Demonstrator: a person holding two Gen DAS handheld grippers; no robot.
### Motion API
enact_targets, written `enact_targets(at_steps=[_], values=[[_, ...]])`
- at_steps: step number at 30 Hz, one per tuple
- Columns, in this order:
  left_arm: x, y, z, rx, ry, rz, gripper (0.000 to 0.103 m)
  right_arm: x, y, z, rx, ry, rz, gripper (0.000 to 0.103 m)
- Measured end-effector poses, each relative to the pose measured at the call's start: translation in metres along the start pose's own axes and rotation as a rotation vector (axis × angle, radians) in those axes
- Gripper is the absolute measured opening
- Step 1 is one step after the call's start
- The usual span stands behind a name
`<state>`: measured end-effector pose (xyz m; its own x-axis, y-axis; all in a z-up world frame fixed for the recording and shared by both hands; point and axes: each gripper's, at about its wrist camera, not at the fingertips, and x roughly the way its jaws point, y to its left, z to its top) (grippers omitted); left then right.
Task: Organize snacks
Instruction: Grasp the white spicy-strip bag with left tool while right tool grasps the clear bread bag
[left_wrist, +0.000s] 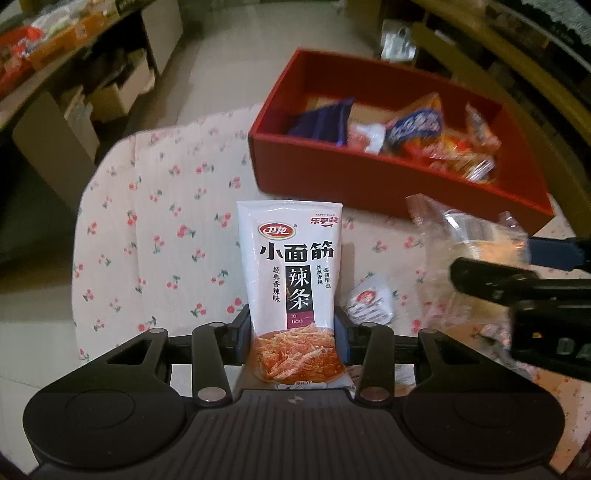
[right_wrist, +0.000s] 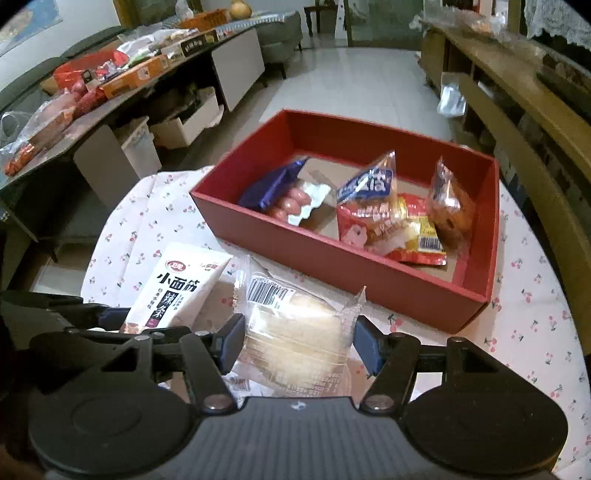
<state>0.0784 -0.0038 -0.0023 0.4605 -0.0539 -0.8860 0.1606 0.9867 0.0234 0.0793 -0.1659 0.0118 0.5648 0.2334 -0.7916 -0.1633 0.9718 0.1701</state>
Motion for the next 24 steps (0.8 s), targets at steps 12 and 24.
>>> enact_targets(at_steps=[12, 24], values=[[-0.021, -0.011, 0.008, 0.029, -0.097, 0.007, 0.051, -0.017, 0.001, 0.0, 0.009, -0.06, -0.023, 0.068], [-0.028, -0.02, 0.014, 0.05, -0.141, 0.023, 0.051, -0.027, -0.004, 0.003, 0.009, -0.095, -0.041, 0.068]])
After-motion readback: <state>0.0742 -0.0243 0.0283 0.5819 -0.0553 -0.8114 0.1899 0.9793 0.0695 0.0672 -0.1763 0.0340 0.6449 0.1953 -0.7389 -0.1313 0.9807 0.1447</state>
